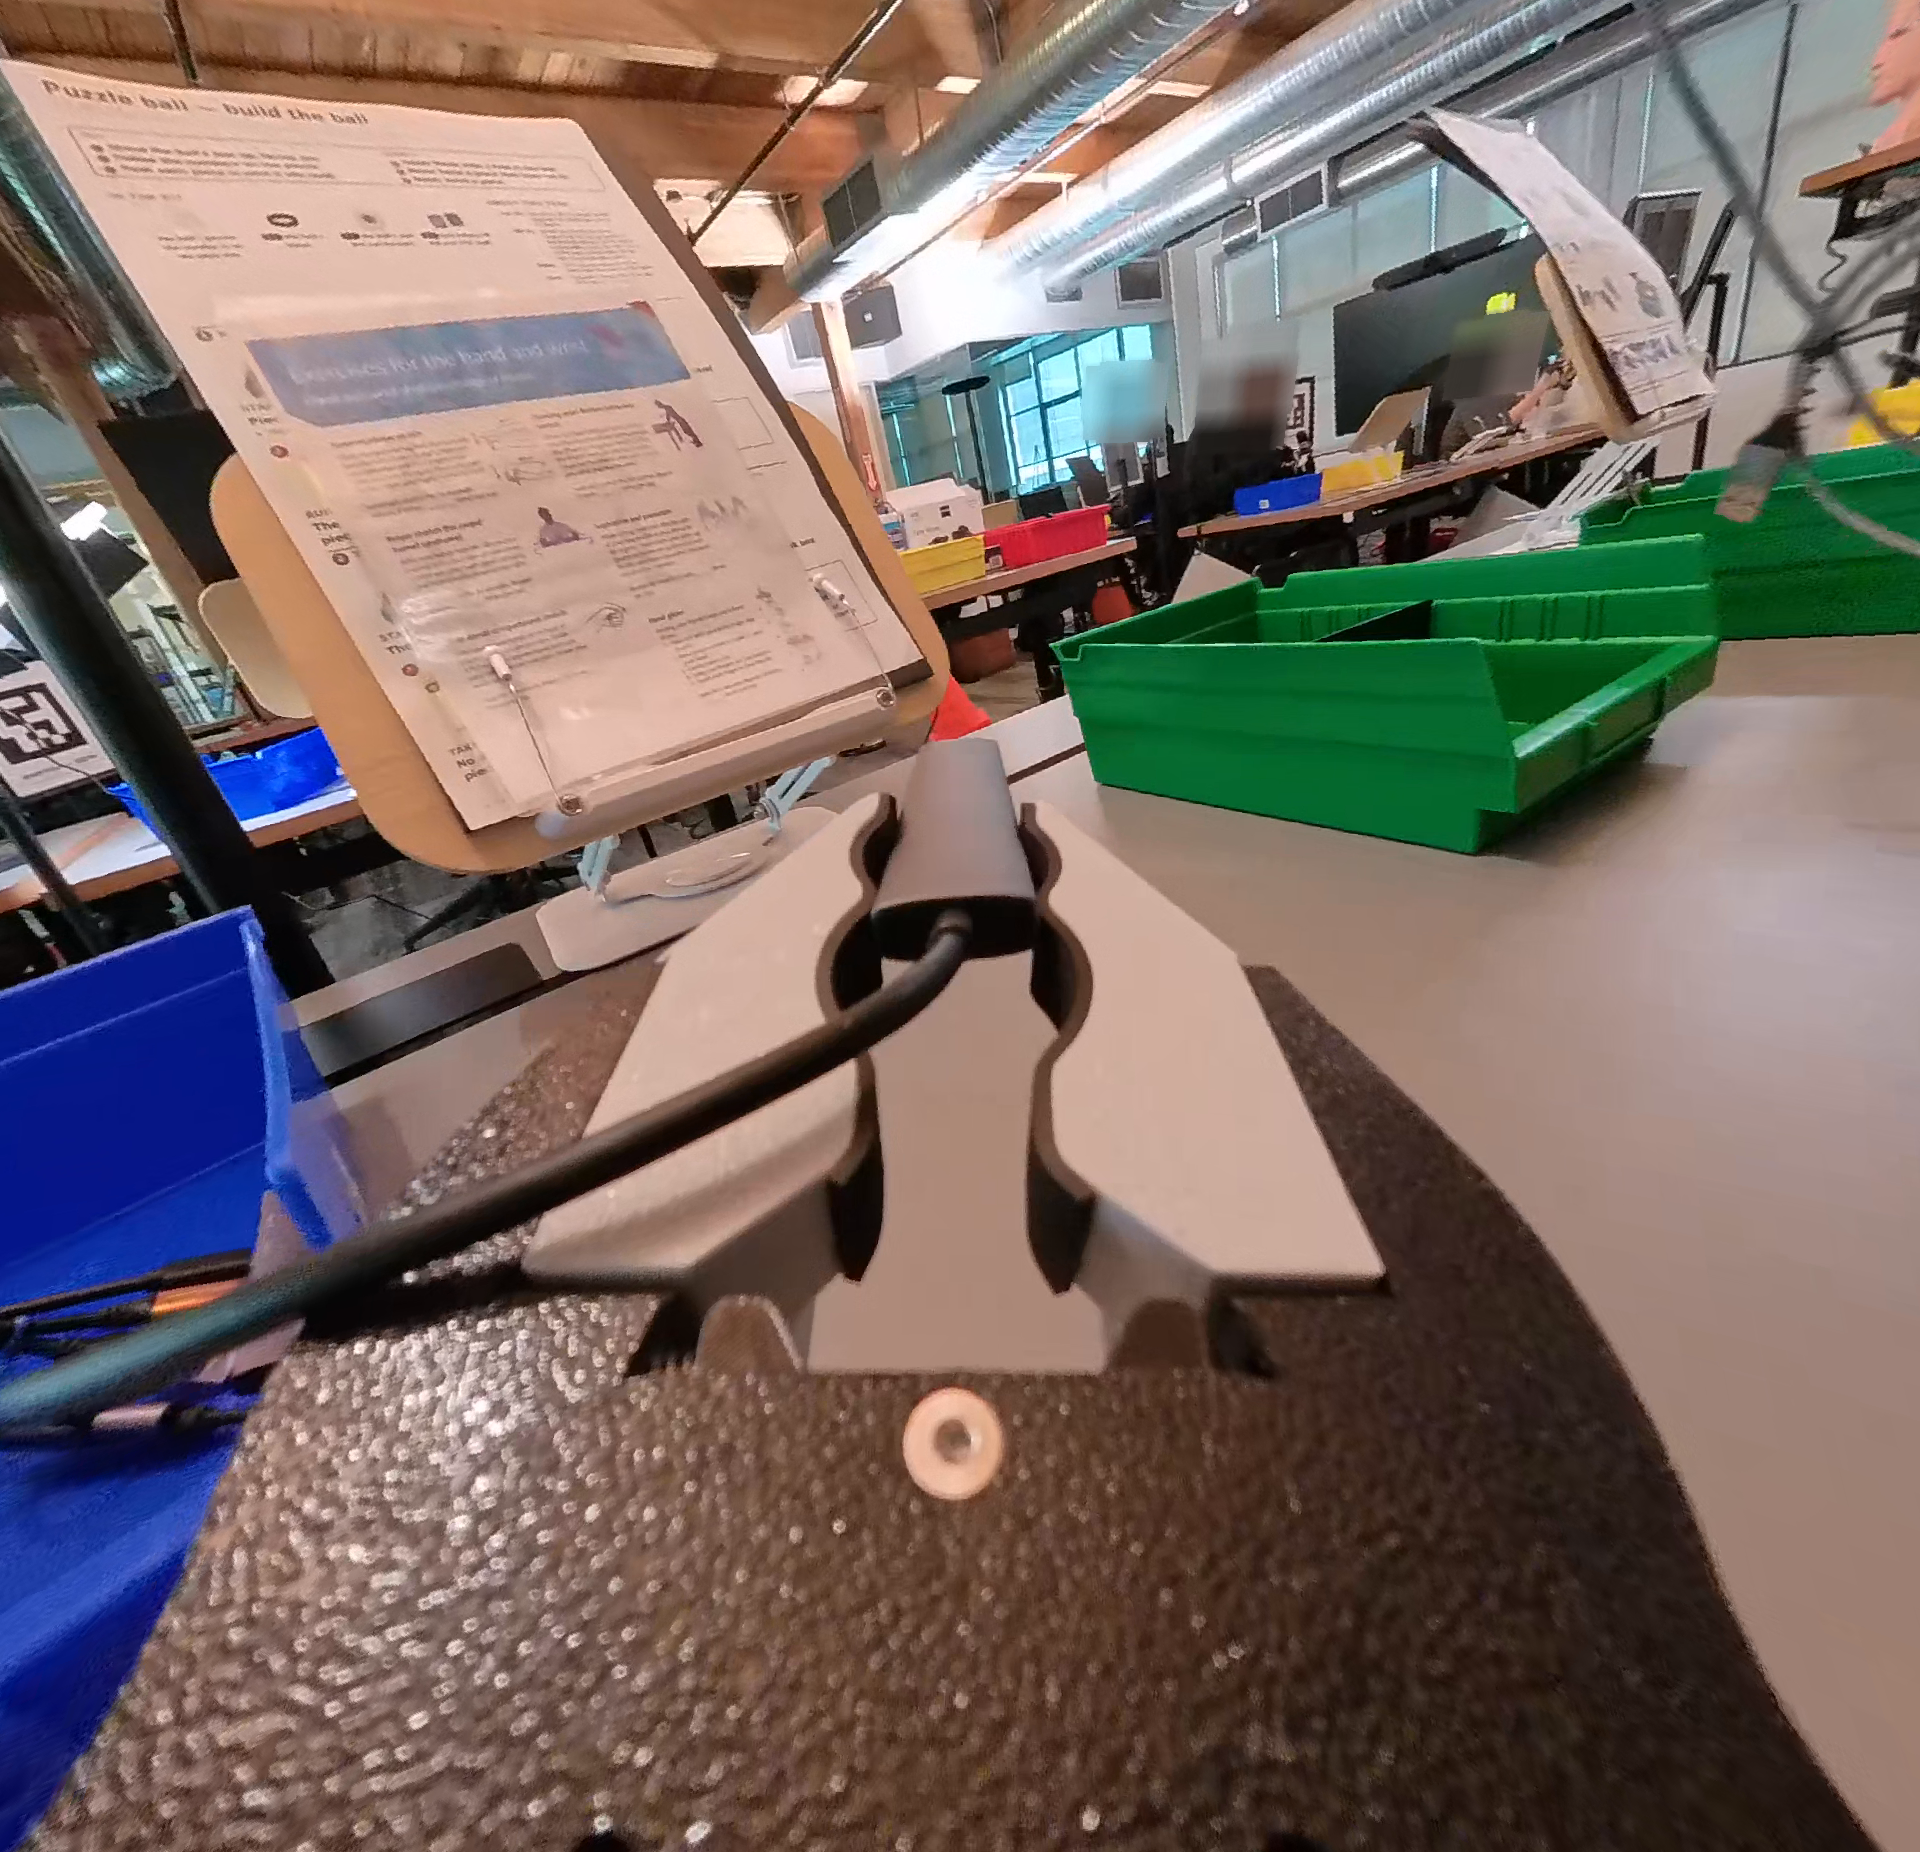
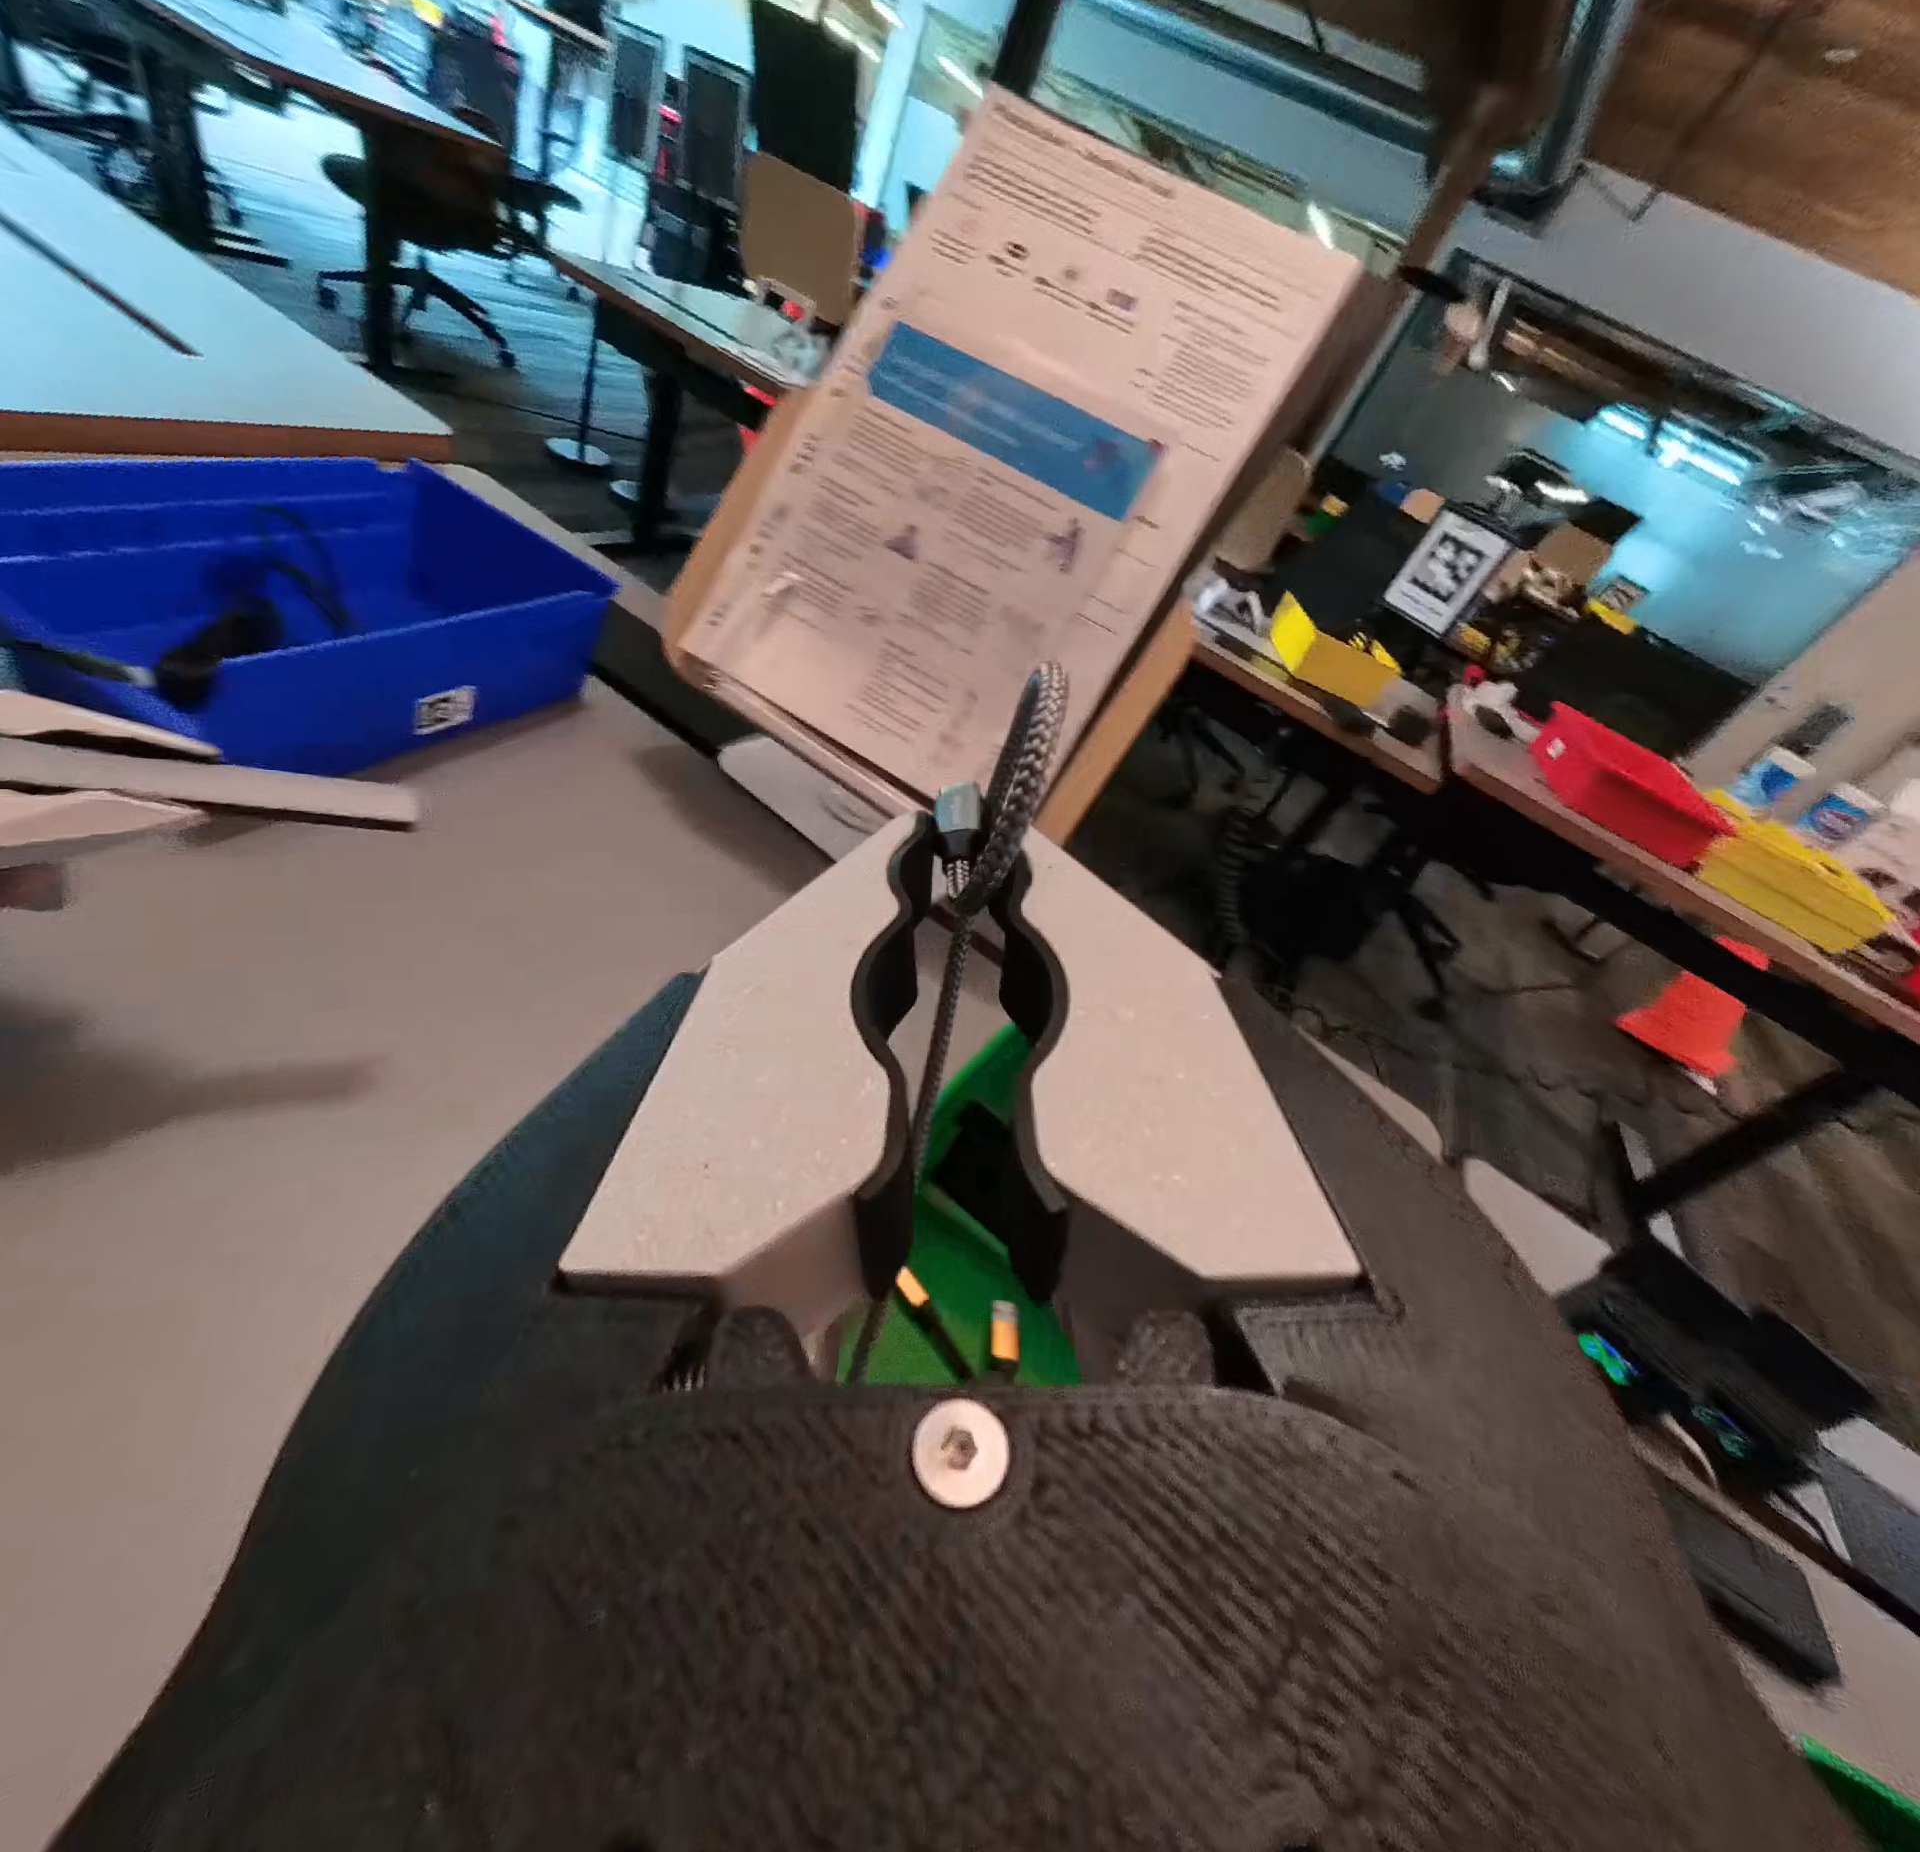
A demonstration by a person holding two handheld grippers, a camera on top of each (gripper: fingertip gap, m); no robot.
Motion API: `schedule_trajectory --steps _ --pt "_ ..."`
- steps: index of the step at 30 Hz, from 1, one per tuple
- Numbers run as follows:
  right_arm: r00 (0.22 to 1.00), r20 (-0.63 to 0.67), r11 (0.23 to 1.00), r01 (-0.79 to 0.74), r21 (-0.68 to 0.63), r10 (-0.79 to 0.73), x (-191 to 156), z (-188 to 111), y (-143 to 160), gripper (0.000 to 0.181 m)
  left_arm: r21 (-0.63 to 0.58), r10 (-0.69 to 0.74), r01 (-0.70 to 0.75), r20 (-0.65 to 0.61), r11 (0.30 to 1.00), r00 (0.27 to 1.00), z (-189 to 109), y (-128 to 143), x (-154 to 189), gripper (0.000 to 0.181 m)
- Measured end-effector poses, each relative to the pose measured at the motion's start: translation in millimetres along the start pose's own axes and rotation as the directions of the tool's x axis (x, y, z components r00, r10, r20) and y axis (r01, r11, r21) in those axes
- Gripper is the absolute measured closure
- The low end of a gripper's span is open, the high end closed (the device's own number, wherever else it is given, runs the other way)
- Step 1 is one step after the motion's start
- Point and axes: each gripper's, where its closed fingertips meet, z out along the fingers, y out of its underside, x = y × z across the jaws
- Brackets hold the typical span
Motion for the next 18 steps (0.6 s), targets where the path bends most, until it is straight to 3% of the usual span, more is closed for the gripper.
schedule_trajectory --steps 5,10,14,18 --pt "0.998 -0.062 0.997 -0.017 -0.079 0.012 52 17 32 0.173 -0.005 -0.016 0.016 -0.011 1.0 1.0 1 3 1 0.161" --pt "0.957 -0.289 0.979 -0.058 -0.194 0.0 105 30 85 0.173 -0.023 -0.04 0.04 -0.015 0.999 0.999 2 8 -1 0.161" --pt "0.974 -0.227 0.902 -0.099 -0.421 0.001 90 38 151 0.173 -0.025 -0.043 0.042 -0.024 0.999 0.999 2 9 0 0.161" --pt "0.997 -0.079 0.761 -0.037 -0.648 -0.02 53 32 216 0.173 -0.028 -0.055 0.054 -0.03 0.998 0.998 3 10 0 0.161"
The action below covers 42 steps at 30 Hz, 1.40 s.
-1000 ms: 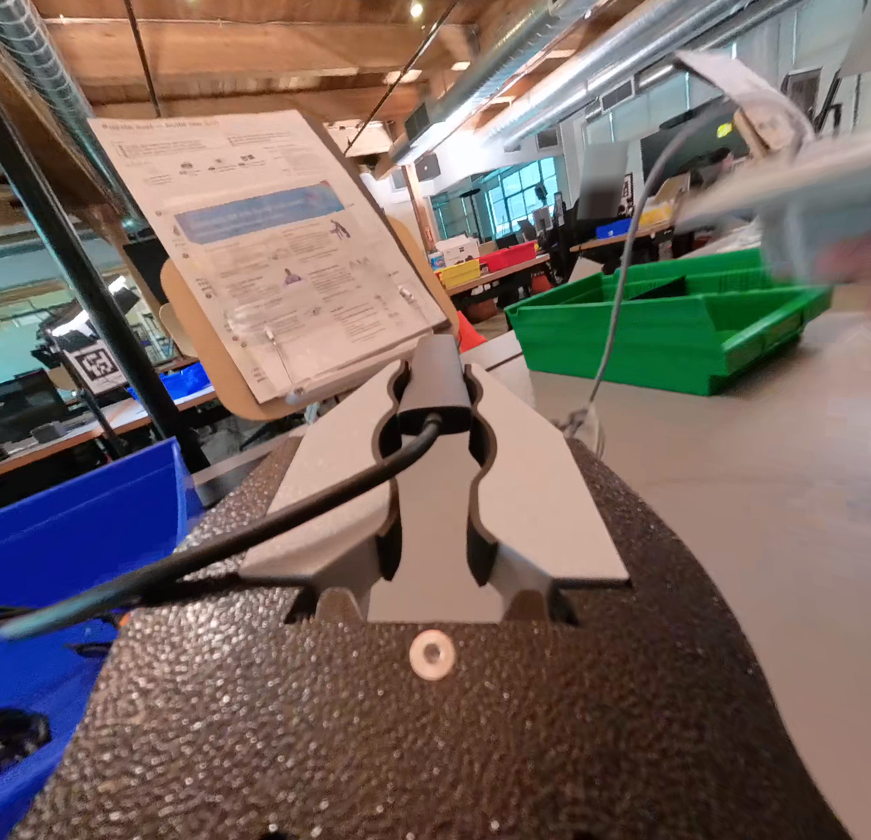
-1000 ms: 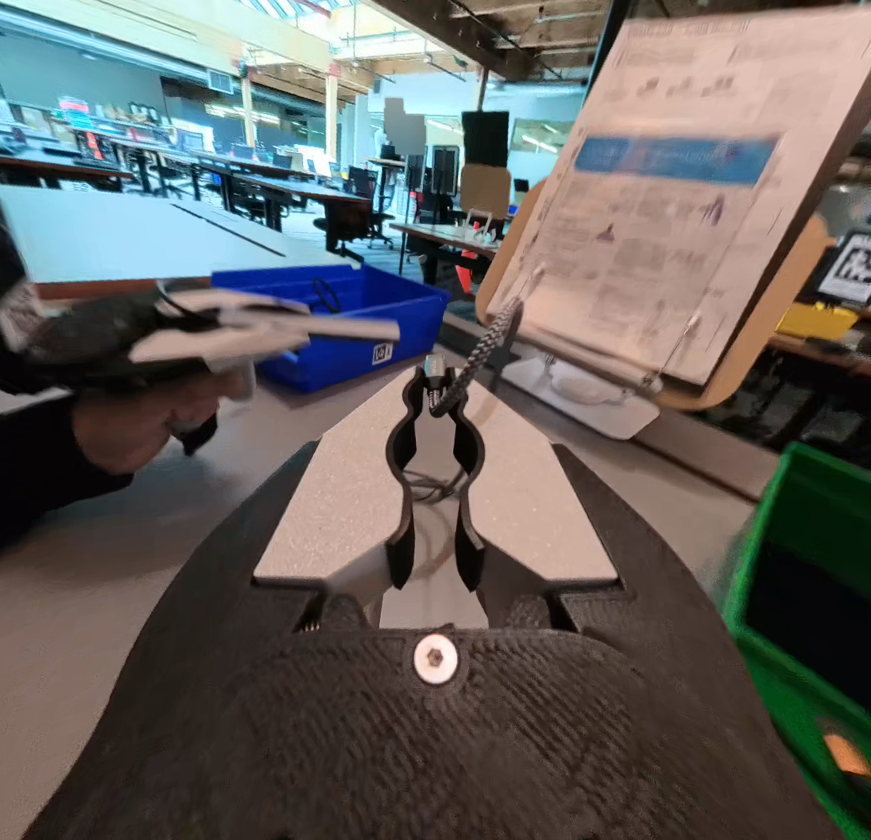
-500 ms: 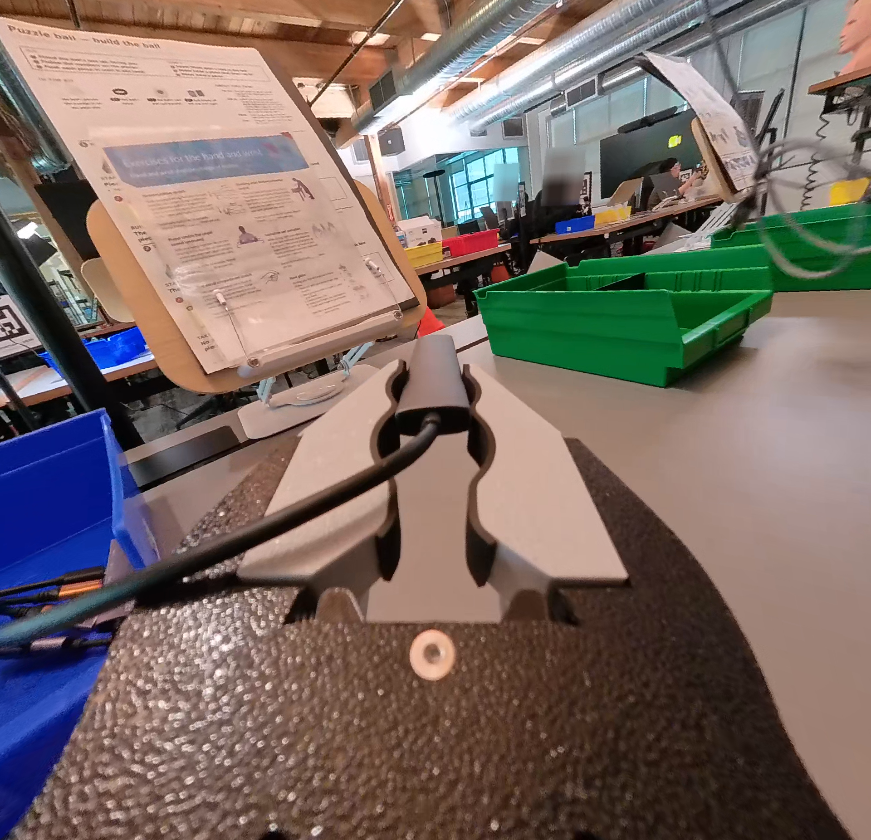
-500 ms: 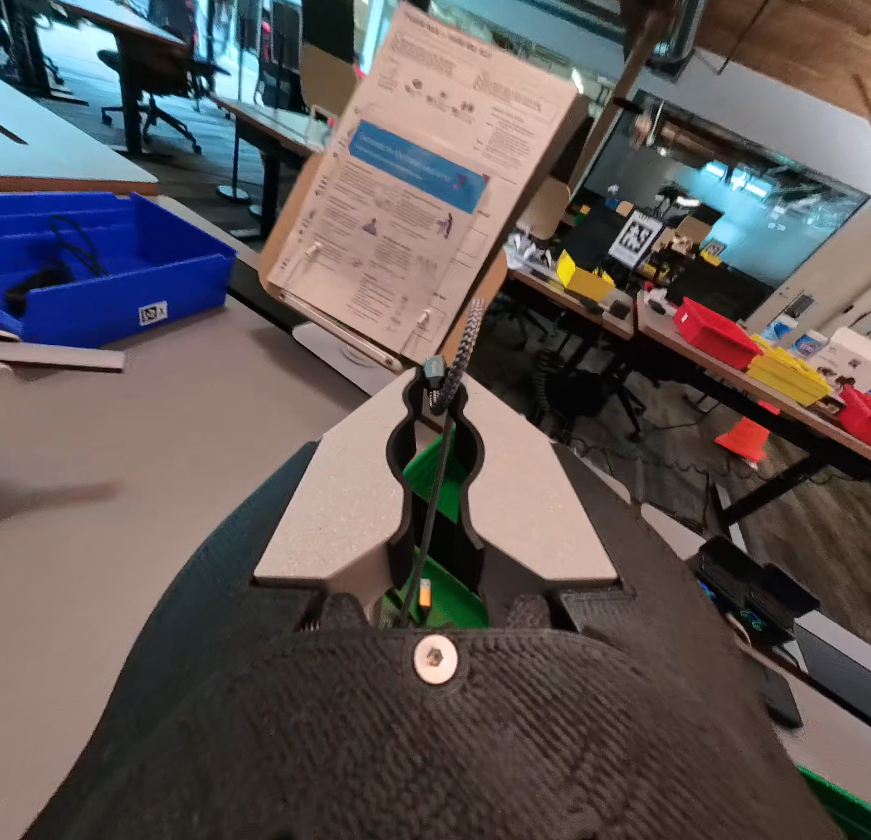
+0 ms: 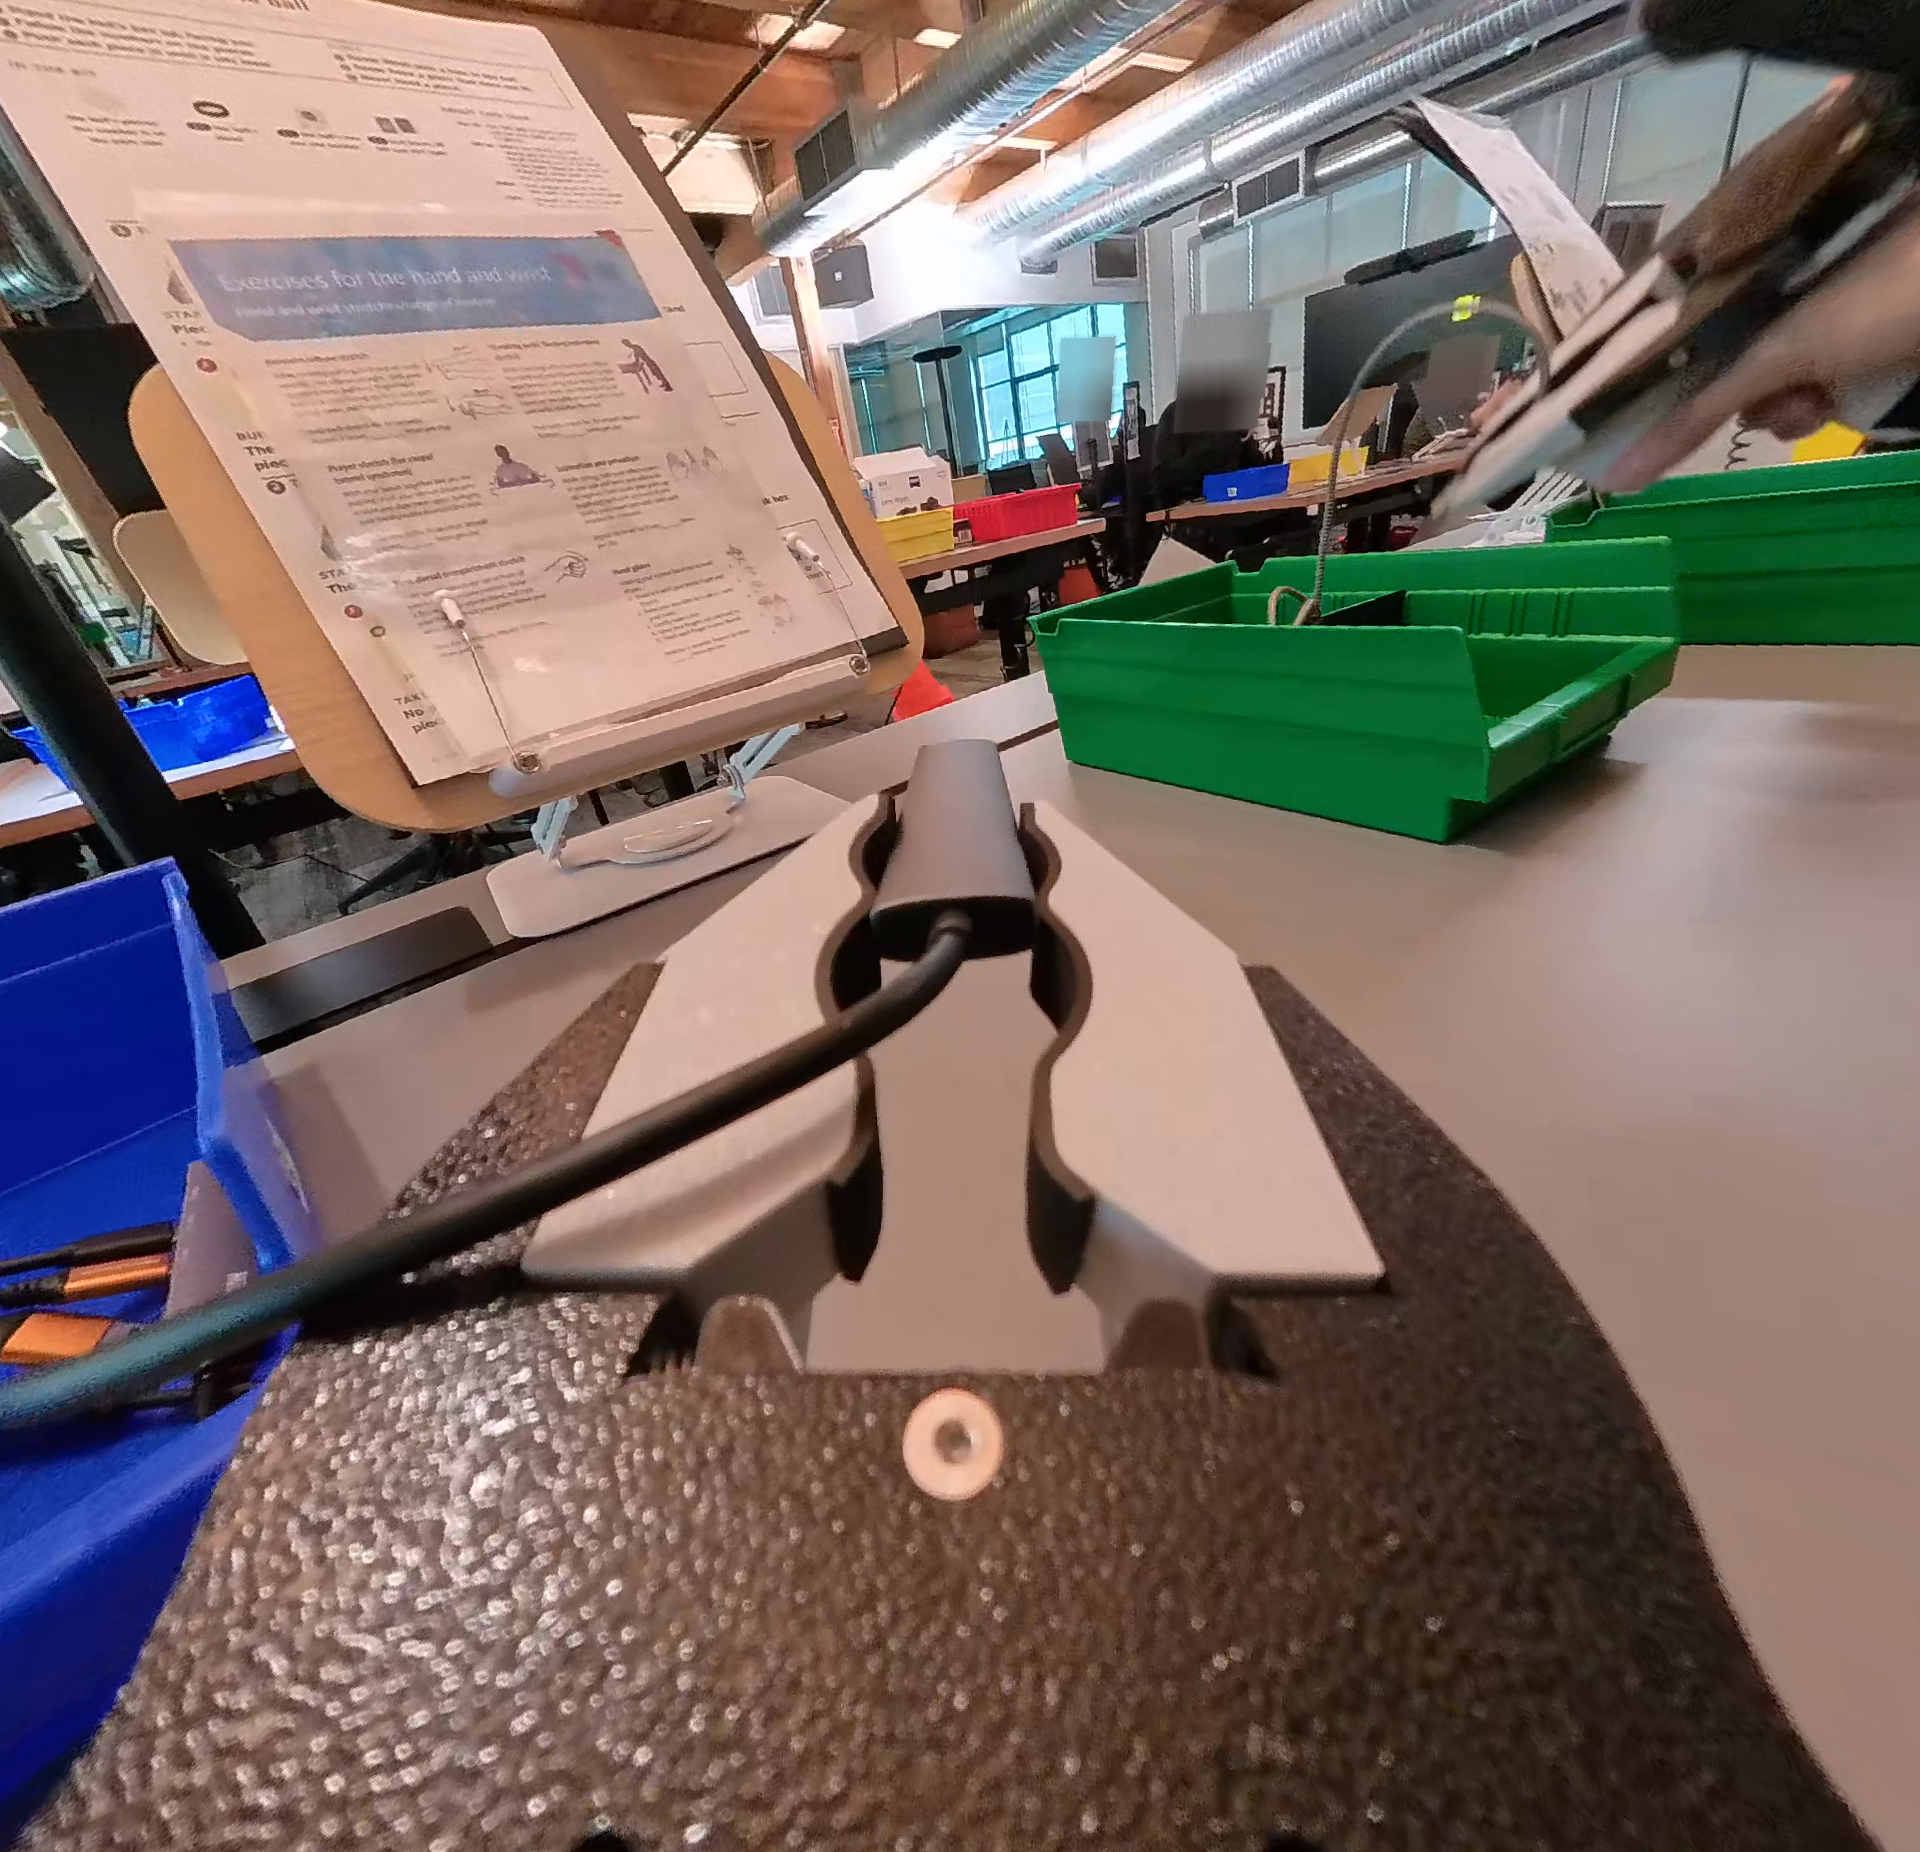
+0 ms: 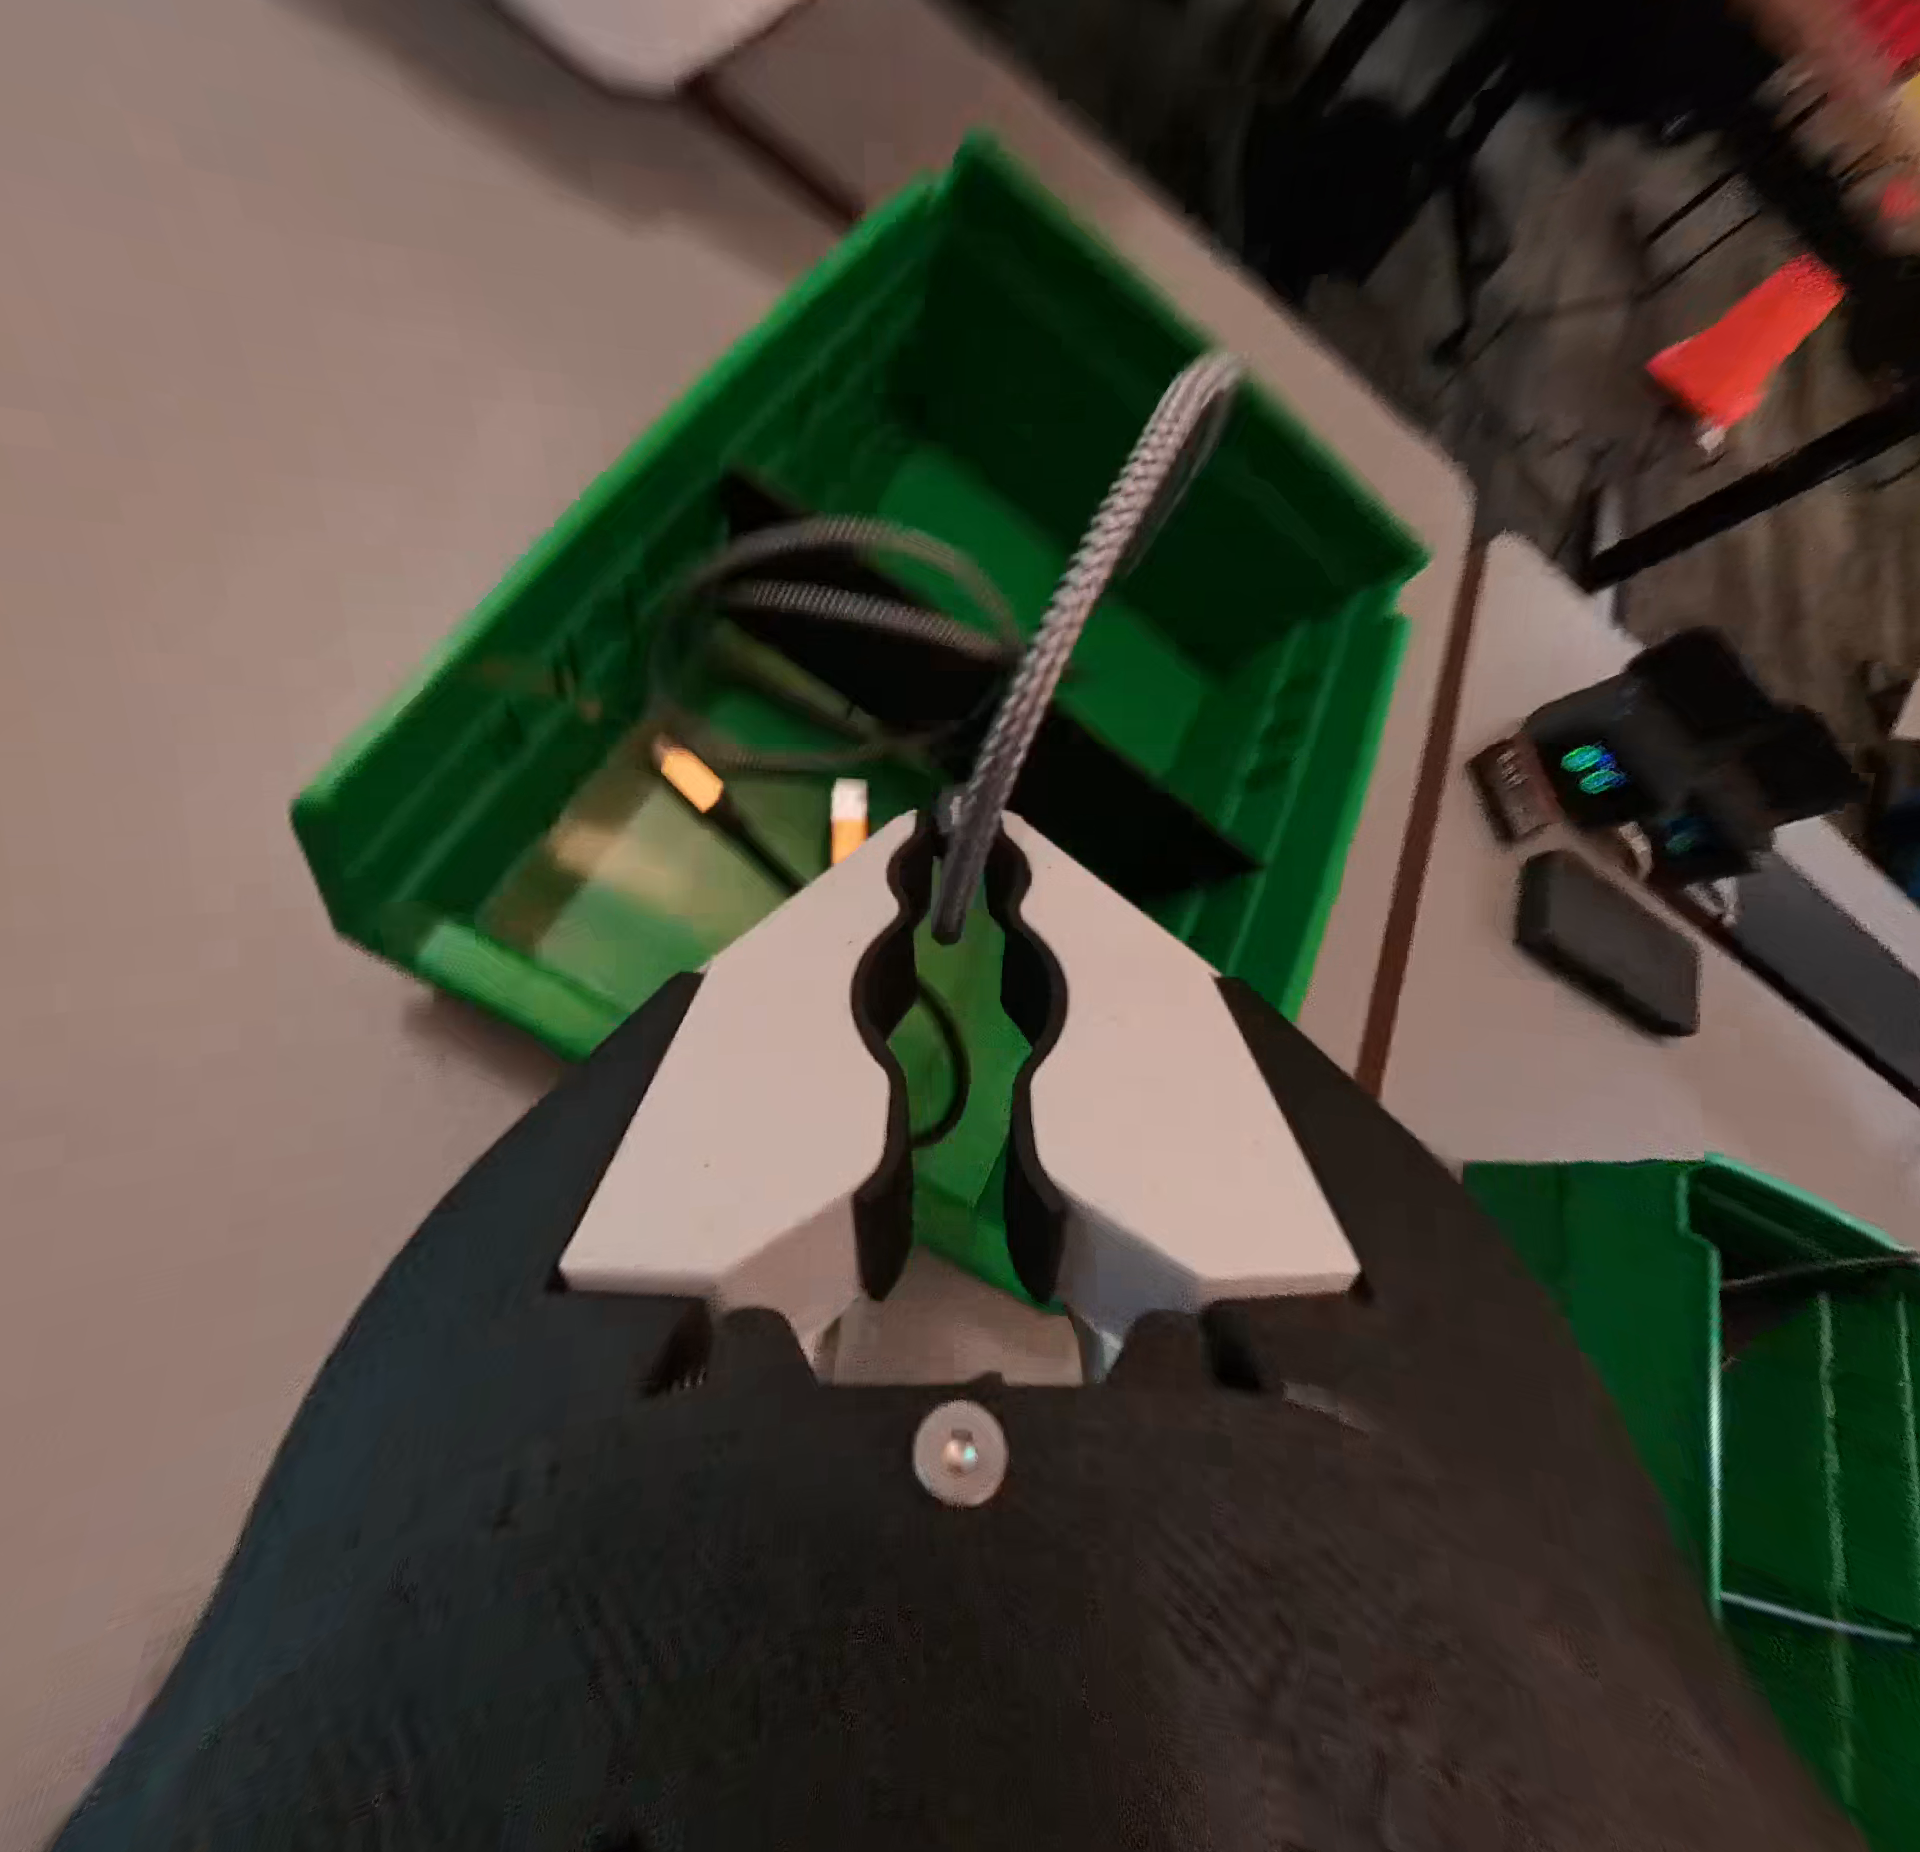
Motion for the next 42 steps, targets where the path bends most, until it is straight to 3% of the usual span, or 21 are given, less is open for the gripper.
schedule_trajectory --steps 5,7,10,13,14,16,23,25,27,29,31,33,36,40,42 --pt "0.992 0.022 0.916 0.122 -0.382 -0.123 -3 21 78 0.173 -0.004 -0.001 0.001 -0.012 1.0 1.0 1 1 2 0.16" --pt "0.989 0.01 0.86 0.135 -0.492 -0.149 7 20 99 0.158 -0.008 0.0 -0.001 -0.016 1.0 1.0 2 2 3 0.16" --pt "0.992 0.033 0.847 0.12 -0.518 -0.121 12 17 102 0.112 -0.012 -0.005 0.005 -0.015 1.0 1.0 2 3 2 0.16" --pt "0.993 0.043 0.855 0.118 -0.505 -0.112 17 14 96 0.082 -0.017 -0.015 0.014 -0.024 1.0 1.0 2 4 3 0.16" --pt "0.99 0.064 0.857 0.138 -0.496 -0.122 15 13 94 0.073 -0.018 -0.016 0.015 -0.03 1.0 0.999 3 4 4 0.16" --pt "0.988 0.081 0.865 0.157 -0.476 -0.134 13 10 89 0.071 -0.021 -0.013 0.012 -0.037 1.0 0.999 3 5 6 0.16" --pt "0.98 0.193 0.944 0.099 -0.314 -0.038 -14 1 62 0.086 -0.033 -0.031 0.03 -0.045 0.999 0.999 4 8 5 0.16" --pt "0.984 0.174 0.951 0.093 -0.295 -0.042 -17 -6 56 0.085 -0.035 -0.03 0.028 -0.047 0.999 0.998 4 8 6 0.16" --pt "0.986 0.165 0.98 0.037 -0.194 -0.004 -26 -15 32 0.084 -0.033 -0.029 0.027 -0.05 0.999 0.998 4 7 7 0.16" --pt "0.96 0.277 0.999 -0.04 -0.004 0.039 -61 -31 -9 0.083 -0.022 -0.026 0.025 -0.064 0.999 0.998 4 5 9 0.16" --pt "0.883 0.469 0.977 -0.113 0.18 0.016 -116 -57 -48 0.08 0.0 -0.019 0.019 -0.102 1.0 0.995 4 2 16 0.161" --pt "0.771 0.626 0.934 -0.13 0.332 -0.115 -175 -85 -71 0.068 0.043 -0.015 0.024 -0.184 0.999 0.983 2 -5 29 0.161" --pt "0.663 0.69 0.856 -0.142 0.497 -0.29 -237 -101 -82 0.064 0.11 -0.045 0.097 -0.4 0.989 0.916 -6 -18 60 0.161" --pt "0.504 0.801 0.798 -0.311 0.517 -0.322 -278 -109 -86 0.099 0.131 -0.094 0.239 -0.665 0.962 0.741 -26 -35 98 0.16" --pt "0.482 0.798 0.75 -0.359 0.556 -0.361 -287 -113 -87 0.114 0.137 -0.103 0.284 -0.717 0.949 0.689 -33 -41 104 0.16"
